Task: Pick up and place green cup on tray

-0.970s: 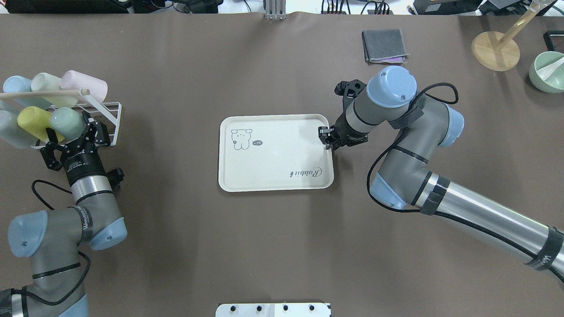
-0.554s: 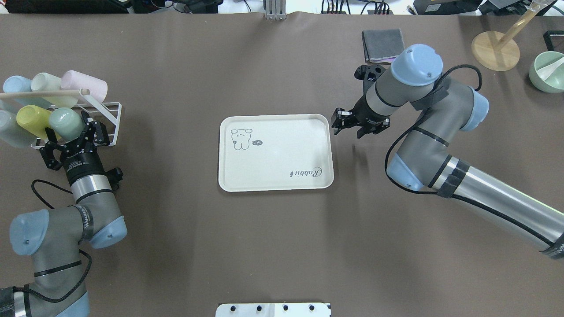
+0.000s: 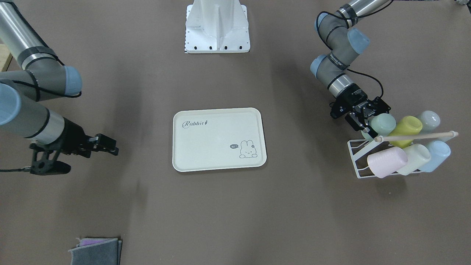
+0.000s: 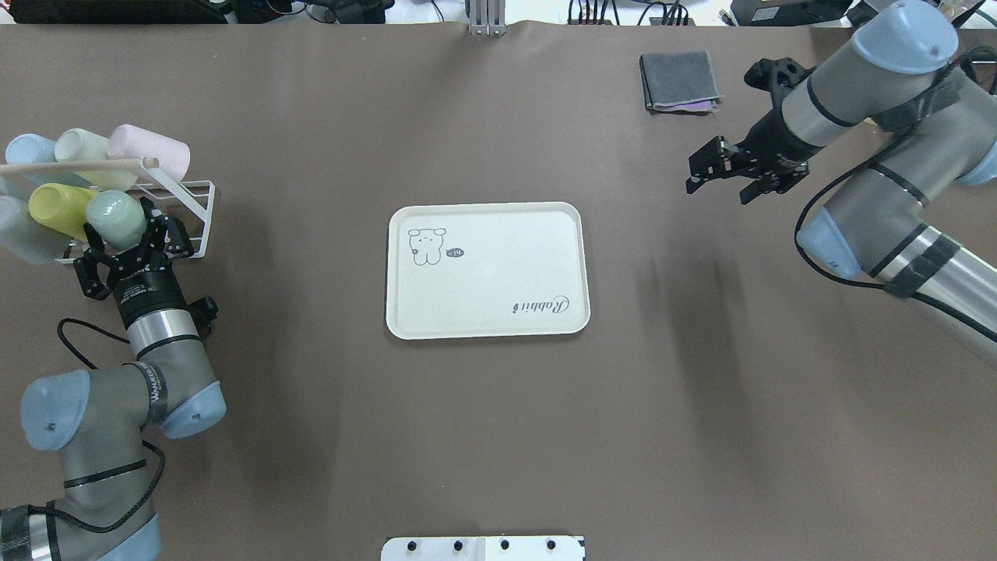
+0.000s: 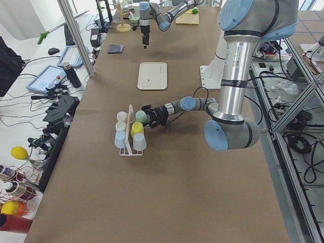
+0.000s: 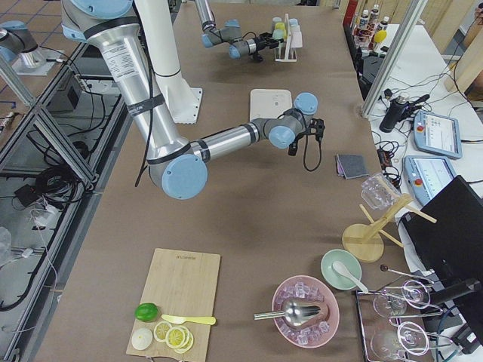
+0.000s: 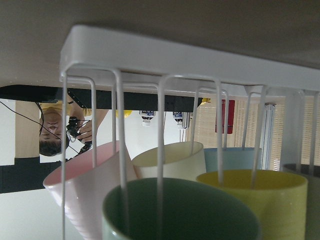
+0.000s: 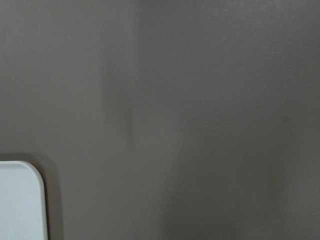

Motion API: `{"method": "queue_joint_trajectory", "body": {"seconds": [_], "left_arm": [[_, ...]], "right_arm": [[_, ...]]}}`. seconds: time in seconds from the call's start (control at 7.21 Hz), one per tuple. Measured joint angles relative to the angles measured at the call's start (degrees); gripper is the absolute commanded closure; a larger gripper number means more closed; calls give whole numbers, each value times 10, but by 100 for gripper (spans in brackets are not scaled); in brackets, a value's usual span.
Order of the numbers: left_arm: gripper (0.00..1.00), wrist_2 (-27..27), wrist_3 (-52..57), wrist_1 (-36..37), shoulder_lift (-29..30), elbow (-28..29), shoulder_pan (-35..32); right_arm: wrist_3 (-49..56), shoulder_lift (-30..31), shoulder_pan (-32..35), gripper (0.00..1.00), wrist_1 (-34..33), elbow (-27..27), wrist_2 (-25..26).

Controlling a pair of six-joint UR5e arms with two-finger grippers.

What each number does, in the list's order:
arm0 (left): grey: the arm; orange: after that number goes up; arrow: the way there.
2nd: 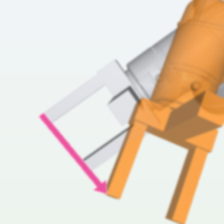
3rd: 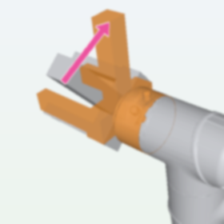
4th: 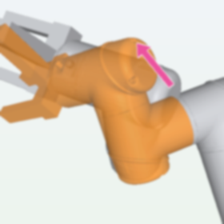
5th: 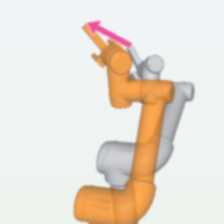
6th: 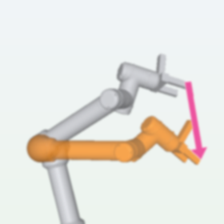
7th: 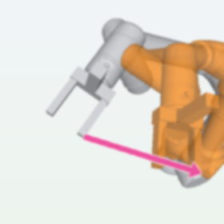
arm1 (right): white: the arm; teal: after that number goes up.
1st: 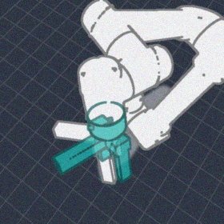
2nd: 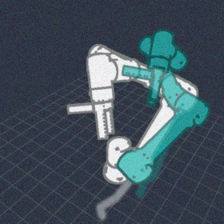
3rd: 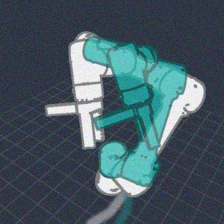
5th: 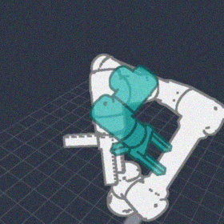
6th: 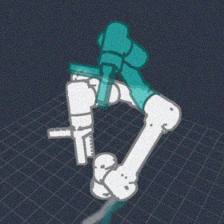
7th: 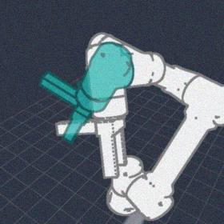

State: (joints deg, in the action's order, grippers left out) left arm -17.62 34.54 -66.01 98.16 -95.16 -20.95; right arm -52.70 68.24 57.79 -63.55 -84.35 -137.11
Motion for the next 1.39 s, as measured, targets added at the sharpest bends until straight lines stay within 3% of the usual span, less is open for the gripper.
{"method": "queue_joint_trajectory", "body": {"seconds": [0.14, 0.28, 0.55, 0.83, 0.97, 1.39], "left_arm": [[65, 0, 0, -3, 0, 0, -1], [66, 0, 0, -7, 0, 1, -2], [86, 2, 0, -13, 0, -1, -2], [87, 3, 3, -20, 0, -11, -2], [87, 2, 5, -21, -1, -24, -3], [87, 0, 23, -25, -6, -57, -10]], "right_arm": [[56, 34, 26, 0, 0, -9, -11], [114, 71, 47, 0, 0, -19, -16], [234, 152, 80, 0, 0, -48, -18], [375, 228, 123, 0, -13, -64, -16], [447, 247, 146, 0, -64, -82, -5], [669, 256, 222, 0, -337, -187, 84]]}}
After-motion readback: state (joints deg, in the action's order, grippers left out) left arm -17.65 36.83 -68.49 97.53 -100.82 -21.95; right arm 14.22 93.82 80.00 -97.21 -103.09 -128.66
